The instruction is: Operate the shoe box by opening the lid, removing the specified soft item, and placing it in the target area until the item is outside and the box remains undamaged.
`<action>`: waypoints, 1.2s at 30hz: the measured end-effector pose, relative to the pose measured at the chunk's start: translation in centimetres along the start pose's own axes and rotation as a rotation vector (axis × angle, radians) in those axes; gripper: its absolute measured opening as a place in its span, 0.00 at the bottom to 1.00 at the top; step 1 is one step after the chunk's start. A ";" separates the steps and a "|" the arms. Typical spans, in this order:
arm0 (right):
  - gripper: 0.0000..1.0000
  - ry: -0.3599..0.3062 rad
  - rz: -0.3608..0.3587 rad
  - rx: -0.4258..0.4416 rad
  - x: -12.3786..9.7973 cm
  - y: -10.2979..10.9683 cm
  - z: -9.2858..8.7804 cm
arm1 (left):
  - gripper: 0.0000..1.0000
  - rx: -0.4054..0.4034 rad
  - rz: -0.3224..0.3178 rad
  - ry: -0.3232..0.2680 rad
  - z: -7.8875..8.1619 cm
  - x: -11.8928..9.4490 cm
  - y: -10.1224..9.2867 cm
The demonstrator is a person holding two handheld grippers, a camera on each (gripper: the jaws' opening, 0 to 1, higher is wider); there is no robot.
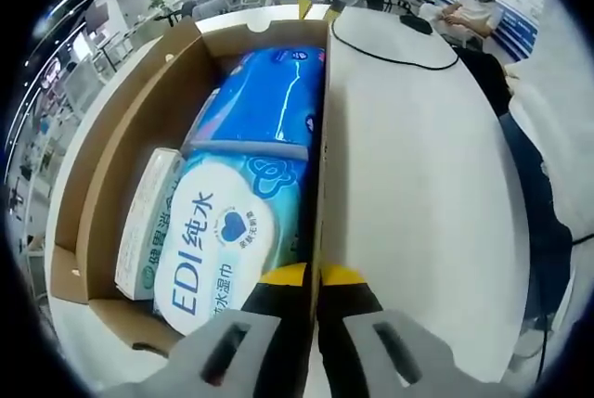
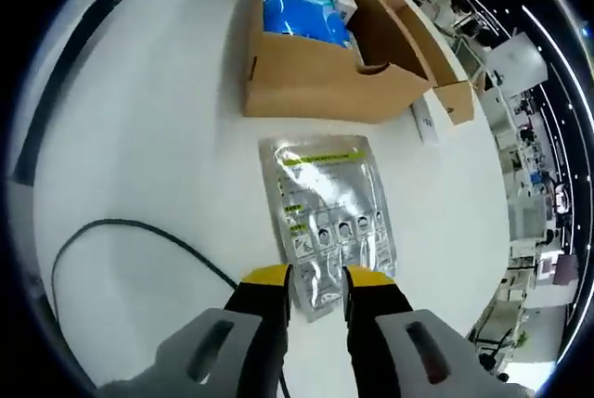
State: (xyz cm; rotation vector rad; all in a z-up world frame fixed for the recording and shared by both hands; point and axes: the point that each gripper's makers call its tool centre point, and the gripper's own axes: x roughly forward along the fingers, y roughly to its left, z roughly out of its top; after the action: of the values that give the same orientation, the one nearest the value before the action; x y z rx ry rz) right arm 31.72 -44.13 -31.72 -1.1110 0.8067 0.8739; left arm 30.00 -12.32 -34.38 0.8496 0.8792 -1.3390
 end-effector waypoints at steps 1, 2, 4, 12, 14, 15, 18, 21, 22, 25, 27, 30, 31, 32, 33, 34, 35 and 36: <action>0.23 -0.026 -0.010 0.057 0.5 -0.5 0.1 | 0.01 0.000 0.000 0.000 0.0 0.0 0.0; 0.25 -0.037 -0.019 0.112 0.7 -0.9 0.2 | 0.01 0.000 0.001 0.000 0.0 0.0 0.0; 0.27 -0.085 -0.053 0.278 0.9 -1.8 1.0 | 0.01 0.000 0.001 0.000 0.0 0.0 0.0; 0.38 -0.228 -0.057 0.832 3.6 -2.6 2.4 | 0.01 0.007 0.003 -0.002 0.0 0.0 0.0; 0.50 -0.241 -0.078 0.867 4.3 -2.7 2.2 | 0.01 0.006 0.000 -0.001 0.0 0.0 0.0; 0.55 -0.233 -0.077 0.856 4.6 -2.6 2.1 | 0.01 0.005 -0.001 0.000 0.0 0.0 0.0; 0.57 -0.204 -0.031 0.871 6.1 -1.9 1.6 | 0.01 0.009 -0.001 -0.001 0.0 0.0 0.1; 0.61 -0.189 -0.039 0.883 6.5 -1.4 1.6 | 0.01 0.009 -0.002 -0.002 0.0 0.0 0.0; 0.61 -0.195 -0.048 0.882 6.3 -1.4 1.8 | 0.01 0.008 -0.003 -0.001 0.0 0.0 0.0; 0.60 -0.188 -0.065 0.878 6.1 -1.3 2.1 | 0.01 0.008 -0.004 -0.002 0.0 0.0 0.0; 0.60 -0.177 -0.092 0.897 5.9 -1.1 2.3 | 0.01 0.008 -0.003 -0.002 0.0 0.0 0.0; 0.60 -0.164 -0.112 0.935 5.5 -0.7 2.3 | 0.01 0.008 -0.002 -0.001 0.0 0.0 0.0; 0.60 -0.165 -0.114 0.935 5.5 -0.8 2.4 | 0.01 0.008 -0.002 -0.001 0.0 0.0 0.0; 0.60 -0.165 -0.114 0.937 5.5 -0.9 2.3 | 0.01 0.007 -0.002 -0.001 0.0 0.0 0.0; 0.60 -0.154 -0.109 0.944 5.5 -0.9 2.3 | 0.01 0.008 -0.002 -0.002 0.0 0.0 0.0; 0.60 -0.148 -0.107 0.946 5.5 -1.0 2.3 | 0.01 0.008 -0.002 -0.001 0.0 0.0 0.0; 0.60 -0.141 -0.105 0.948 5.5 -1.0 2.3 | 0.01 0.007 -0.002 -0.001 0.0 0.0 0.0; 0.60 -0.135 -0.104 0.949 5.5 -1.0 2.3 | 0.01 0.007 -0.002 0.000 0.0 0.0 0.0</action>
State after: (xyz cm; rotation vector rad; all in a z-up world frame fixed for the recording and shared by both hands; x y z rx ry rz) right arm 35.24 -41.15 -35.57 -0.2476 0.8929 0.3736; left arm 29.99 -12.30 -34.42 0.8542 0.8757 -1.3444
